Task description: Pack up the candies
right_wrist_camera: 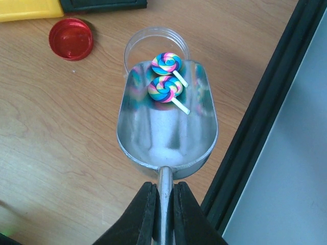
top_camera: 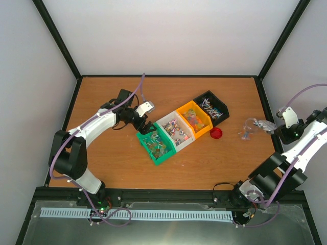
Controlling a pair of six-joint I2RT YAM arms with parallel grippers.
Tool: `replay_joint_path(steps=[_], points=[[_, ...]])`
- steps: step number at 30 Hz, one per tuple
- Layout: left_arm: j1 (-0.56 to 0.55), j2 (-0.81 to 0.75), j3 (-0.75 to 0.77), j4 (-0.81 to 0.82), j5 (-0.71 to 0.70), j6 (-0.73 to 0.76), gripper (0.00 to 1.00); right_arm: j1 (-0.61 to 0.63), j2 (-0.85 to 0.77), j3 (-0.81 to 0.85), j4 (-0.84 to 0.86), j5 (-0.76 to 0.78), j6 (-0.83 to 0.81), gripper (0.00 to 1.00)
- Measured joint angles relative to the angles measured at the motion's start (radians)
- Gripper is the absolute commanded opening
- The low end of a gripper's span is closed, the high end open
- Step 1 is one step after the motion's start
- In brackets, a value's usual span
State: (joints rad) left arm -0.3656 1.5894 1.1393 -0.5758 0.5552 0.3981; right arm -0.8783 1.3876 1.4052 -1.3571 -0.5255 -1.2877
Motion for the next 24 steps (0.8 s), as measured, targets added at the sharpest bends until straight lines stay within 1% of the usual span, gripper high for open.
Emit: replay_joint_path(steps=[11,16,24], points=[[0.0,0.0,0.0,0.0,0.01,0.0,1.0,0.085,0.048,0.051,-0.02,0.075,0.034,0.03],[0.0,0.0,-0.01,0.0,0.01,0.0,1.0,0.118,0.057,0.08,-0.027,0.132,0.051,0.03],[0.0,0.0,-0.019,0.0,0.01,0.0,1.0,0.143,0.084,0.159,-0.069,0.194,0.059,0.03]])
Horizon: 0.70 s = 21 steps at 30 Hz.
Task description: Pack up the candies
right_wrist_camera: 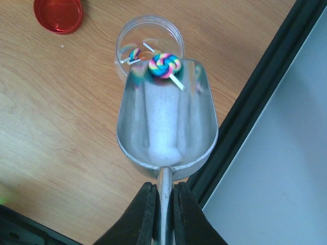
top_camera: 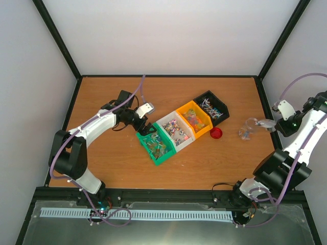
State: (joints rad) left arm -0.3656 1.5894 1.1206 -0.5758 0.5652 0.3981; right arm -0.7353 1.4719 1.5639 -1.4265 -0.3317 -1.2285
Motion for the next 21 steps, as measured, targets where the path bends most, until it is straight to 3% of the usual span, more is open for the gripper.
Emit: replay_joint_path(steps=[21], points=[[0.0,0.0,0.0,0.0,0.003,0.0,1.0,0.058,0.002,0.065,-0.052,0.065,-0.004,0.03]])
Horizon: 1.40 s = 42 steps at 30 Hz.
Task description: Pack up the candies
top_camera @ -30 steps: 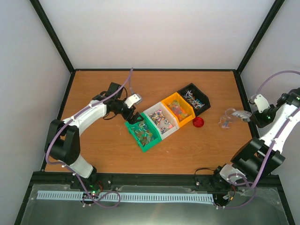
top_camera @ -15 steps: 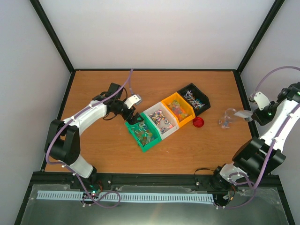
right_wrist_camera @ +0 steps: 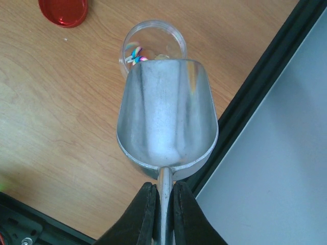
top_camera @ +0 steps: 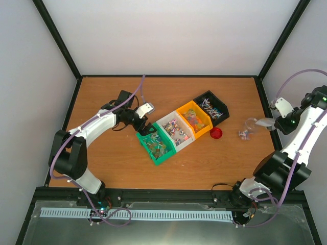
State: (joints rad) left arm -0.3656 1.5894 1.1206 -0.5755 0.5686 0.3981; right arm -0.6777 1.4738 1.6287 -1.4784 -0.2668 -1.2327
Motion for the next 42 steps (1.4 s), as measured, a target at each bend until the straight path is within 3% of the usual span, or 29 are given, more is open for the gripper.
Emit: replay_joint_path(steps=[10,19,29,42], points=[[0.0,0.0,0.0,0.002,-0.006,0.0,1.0,0.065,-0.028,0.048,0.029,-0.09,0.106,0.03],[0.0,0.023,0.0,0.003,-0.024,0.0,1.0,0.473,-0.091,0.013,0.142,-0.129,0.384,0.03],[0.0,0.07,0.0,0.003,-0.034,-0.001,0.97,0.848,-0.058,-0.185,0.252,-0.001,0.595,0.03],[0.0,0.078,0.001,0.003,-0.038,-0.001,0.95,0.919,0.078,-0.269,0.365,0.127,0.699,0.03]])
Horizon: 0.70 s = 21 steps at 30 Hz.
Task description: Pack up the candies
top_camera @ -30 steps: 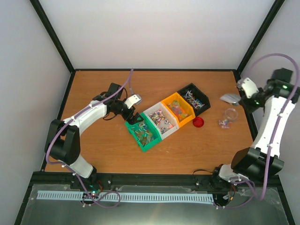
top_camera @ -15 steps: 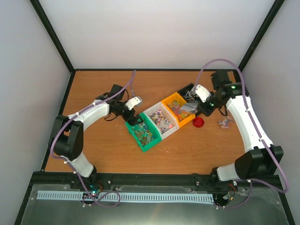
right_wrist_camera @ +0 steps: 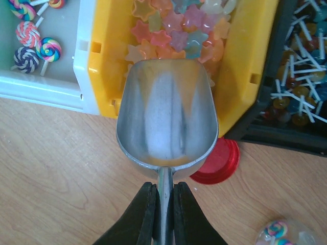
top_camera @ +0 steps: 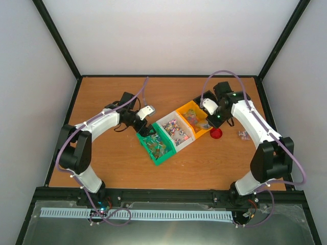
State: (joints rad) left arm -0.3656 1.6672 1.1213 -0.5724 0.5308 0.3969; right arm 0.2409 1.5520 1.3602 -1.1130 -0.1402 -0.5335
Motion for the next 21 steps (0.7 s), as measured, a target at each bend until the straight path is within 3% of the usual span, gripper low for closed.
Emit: replay_joint_path(steps=[15,21], points=[[0.0,0.041,0.019,0.002,0.0,-0.011,0.91,0.032,0.183,0.055,0.07,0.024,0.026,0.03],[0.0,0.062,0.039,-0.004,0.0,-0.011,0.9,0.032,0.133,-0.075,0.242,-0.016,0.045,0.03]])
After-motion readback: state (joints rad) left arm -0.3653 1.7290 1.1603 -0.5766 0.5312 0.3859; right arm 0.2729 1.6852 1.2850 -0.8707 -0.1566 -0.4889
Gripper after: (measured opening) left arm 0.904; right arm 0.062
